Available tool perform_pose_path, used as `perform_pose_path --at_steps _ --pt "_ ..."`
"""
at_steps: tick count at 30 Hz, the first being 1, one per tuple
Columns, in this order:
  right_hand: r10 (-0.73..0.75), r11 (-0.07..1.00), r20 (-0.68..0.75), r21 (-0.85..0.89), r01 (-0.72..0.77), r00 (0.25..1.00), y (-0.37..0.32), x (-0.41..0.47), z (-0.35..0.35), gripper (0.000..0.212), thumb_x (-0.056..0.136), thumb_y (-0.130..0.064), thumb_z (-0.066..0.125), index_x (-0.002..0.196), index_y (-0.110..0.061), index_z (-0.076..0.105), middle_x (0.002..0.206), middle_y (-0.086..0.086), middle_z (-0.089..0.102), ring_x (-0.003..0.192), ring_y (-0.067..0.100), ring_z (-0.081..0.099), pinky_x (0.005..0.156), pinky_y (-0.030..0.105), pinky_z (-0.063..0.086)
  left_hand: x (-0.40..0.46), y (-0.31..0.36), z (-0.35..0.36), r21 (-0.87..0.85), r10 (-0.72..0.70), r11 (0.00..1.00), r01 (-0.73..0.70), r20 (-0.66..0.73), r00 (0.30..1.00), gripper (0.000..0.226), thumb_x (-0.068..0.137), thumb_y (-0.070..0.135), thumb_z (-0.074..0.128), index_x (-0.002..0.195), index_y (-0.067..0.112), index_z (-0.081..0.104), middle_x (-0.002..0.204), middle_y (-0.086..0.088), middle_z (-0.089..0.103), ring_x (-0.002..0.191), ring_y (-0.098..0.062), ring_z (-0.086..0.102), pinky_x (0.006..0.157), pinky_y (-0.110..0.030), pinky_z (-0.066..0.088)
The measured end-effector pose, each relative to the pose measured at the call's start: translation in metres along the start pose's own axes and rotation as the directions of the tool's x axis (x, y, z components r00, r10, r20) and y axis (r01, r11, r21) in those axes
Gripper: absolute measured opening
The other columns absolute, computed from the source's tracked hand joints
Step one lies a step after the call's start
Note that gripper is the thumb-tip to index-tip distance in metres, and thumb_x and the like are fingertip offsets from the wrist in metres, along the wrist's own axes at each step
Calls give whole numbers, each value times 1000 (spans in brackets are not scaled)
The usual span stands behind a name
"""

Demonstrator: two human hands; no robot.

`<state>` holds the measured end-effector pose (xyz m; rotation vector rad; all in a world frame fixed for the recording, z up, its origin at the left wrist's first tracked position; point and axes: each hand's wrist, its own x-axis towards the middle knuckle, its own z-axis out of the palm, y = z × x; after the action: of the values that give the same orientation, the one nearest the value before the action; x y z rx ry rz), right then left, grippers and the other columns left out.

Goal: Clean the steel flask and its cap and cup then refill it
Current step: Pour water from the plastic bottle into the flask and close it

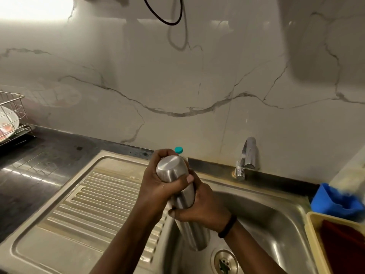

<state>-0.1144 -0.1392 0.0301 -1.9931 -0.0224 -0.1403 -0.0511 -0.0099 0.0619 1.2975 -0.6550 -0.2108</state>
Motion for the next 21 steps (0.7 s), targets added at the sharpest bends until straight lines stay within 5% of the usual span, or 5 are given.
perform_pose_path --at_steps 3,7,10,13,21 --pt "35 997 151 62 -45 988 0 -4 -6 94 62 -44 81 141 -44 31 129 -13 56 119 11 56 101 37 51 8 4 -13 -161 -1 986 52 302 953 61 64 16 85 111 1 49 96 -13 67 90 -29 67 76 -39 56" --pt "24 994 326 97 -58 945 -3 -8 -2 78 66 -29 80 135 -35 43 123 -10 60 118 17 57 102 43 49 15 5 -36 -192 -35 958 212 657 753 60 74 16 84 118 4 46 108 -23 61 107 -40 61 89 -50 52" --pt "-6 995 247 94 -18 969 -2 -4 5 84 67 -30 82 134 -52 35 129 -13 56 121 15 55 101 41 50 13 2 -50 -38 -94 990 133 527 844 74 68 23 86 128 17 44 127 -18 56 116 -38 58 88 -47 54" --pt "21 999 90 36 -24 996 0 2 11 82 65 -40 83 129 -55 33 127 -15 56 115 6 57 98 41 52 4 5 -51 -11 -132 991 137 196 972 92 52 55 93 124 21 48 112 4 64 99 -21 67 72 -33 58" --pt "62 998 -29 -21 -63 998 4 6 15 78 64 -42 85 122 -56 34 117 -19 58 104 2 60 89 30 56 -4 2 -33 91 -34 995 36 -24 999 56 70 44 67 120 21 55 108 7 66 97 -10 65 73 -21 55"
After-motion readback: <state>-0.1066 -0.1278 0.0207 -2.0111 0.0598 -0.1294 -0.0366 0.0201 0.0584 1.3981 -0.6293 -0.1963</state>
